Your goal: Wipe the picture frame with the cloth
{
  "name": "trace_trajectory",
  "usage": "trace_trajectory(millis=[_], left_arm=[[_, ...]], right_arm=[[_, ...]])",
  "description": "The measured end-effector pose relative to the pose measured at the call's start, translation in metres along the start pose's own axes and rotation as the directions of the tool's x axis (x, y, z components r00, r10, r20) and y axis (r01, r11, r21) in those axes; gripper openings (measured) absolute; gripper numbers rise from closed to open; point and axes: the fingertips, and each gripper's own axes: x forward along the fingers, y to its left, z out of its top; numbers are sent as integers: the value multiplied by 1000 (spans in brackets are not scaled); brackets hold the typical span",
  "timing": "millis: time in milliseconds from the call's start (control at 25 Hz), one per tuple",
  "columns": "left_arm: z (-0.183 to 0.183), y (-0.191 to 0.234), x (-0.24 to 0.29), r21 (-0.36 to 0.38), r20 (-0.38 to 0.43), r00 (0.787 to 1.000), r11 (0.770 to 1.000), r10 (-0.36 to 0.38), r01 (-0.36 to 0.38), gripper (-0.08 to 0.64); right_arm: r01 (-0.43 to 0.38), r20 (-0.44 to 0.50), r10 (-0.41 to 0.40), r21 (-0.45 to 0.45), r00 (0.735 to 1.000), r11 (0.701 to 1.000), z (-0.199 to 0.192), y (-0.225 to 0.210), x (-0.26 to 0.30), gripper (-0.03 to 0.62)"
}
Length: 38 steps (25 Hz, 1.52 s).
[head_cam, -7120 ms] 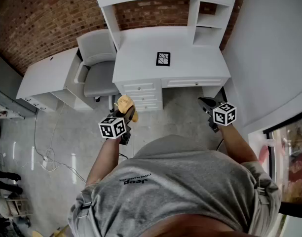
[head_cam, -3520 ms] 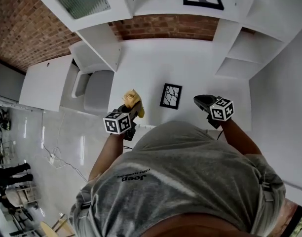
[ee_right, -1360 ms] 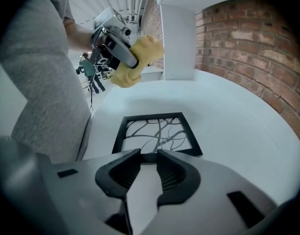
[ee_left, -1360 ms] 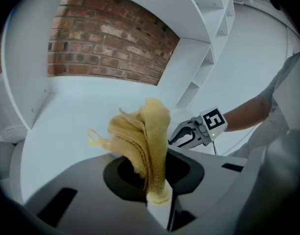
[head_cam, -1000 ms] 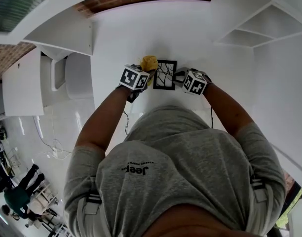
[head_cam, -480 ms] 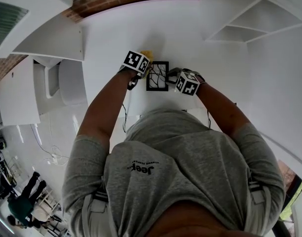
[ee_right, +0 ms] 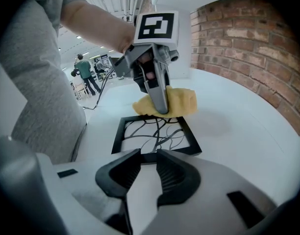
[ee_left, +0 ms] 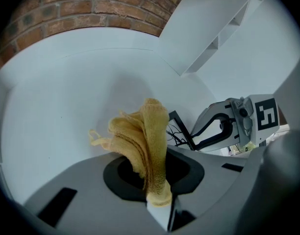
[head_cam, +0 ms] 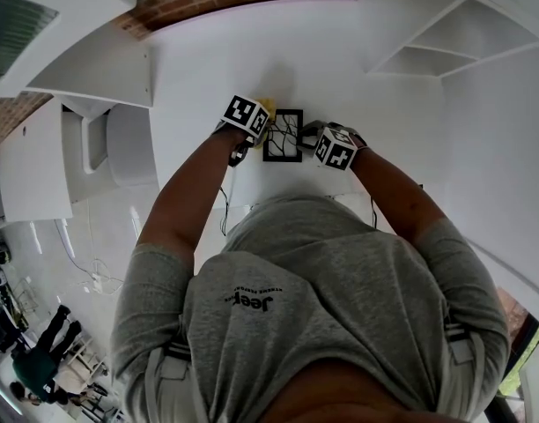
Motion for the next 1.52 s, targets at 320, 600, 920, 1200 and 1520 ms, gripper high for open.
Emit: trace_trajectory(millis=[320,600,920,1200,1520], left_arm=[[-46,-26,-1,16,-57,998,1000,-21,22,86],[-92,-48,-2,-2,-99,993,998,-60,60,86],[-106,-53,-1,-21,-106,991,997,-76,74,86],[-106,-53,-1,-15,-116,990,997,-78,76,86],[-95,-50,-4,-25,-108,990,996,-85,83,86]], right_arm=[[0,-10,0,-8,1000,1000,0,1,0,109],[1,-13,-1,-12,1000,1000,0,0,1,107],[-11,-21,11,-20,1000,1000,1,1,0,107],[-15,-19,15,-22,1000,1000,1,1,-1,107],[-39,-21,37,-70,999,997,1,0,-1,107]])
